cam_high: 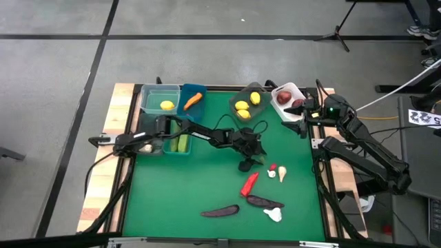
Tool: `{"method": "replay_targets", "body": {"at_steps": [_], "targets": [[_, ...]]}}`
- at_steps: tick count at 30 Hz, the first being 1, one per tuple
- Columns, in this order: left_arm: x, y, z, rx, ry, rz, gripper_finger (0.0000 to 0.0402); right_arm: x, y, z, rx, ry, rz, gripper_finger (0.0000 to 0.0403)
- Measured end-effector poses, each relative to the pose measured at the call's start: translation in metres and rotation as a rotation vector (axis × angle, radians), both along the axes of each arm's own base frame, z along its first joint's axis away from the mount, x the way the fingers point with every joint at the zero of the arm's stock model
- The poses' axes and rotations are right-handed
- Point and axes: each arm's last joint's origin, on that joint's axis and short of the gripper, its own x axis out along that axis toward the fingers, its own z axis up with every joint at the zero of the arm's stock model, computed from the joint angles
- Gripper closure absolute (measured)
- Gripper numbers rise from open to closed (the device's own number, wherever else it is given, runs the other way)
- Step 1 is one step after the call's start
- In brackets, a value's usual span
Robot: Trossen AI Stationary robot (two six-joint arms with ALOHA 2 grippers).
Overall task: Sort produce into baskets
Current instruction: Put the green pepper into the blue bin
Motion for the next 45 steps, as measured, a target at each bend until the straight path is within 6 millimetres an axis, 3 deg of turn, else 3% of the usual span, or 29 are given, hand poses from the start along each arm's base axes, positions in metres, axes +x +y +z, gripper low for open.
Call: {"method": "replay_targets", "body": {"at_steps": [4, 9, 21, 27, 38, 45], "targets": [[0.011, 0.000, -0.003, 0.000, 0.023, -0.004, 0.0157, 0.000, 0.000, 0.000, 0.000, 0.000, 0.001, 0.0033], [0.010, -0.001, -0.006, -0.002, 0.071, -0.005, 0.0167, 0.000, 0.000, 0.000, 0.001, 0.001, 0.001, 0.0033], [0.010, 0.000, -0.006, -0.047, 0.096, 0.027, 0.0262, 0.000, 0.000, 0.000, 0.001, 0.001, 0.001, 0.0033], [0.009, -0.001, -0.001, -0.122, 0.117, 0.067, 0.0287, 0.000, 0.000, -0.001, 0.004, 0.004, 0.001, 0.0033], [0.003, 0.001, 0.056, -0.161, 0.091, 0.087, 0.0296, 0.000, 0.000, -0.001, 0.006, 0.005, 0.000, 0.0033], [-0.019, 0.024, 0.096, -0.119, 0.204, 0.218, 0.0298, 0.000, 0.000, -0.001, 0.006, 0.006, 0.000, 0.0033]]}}
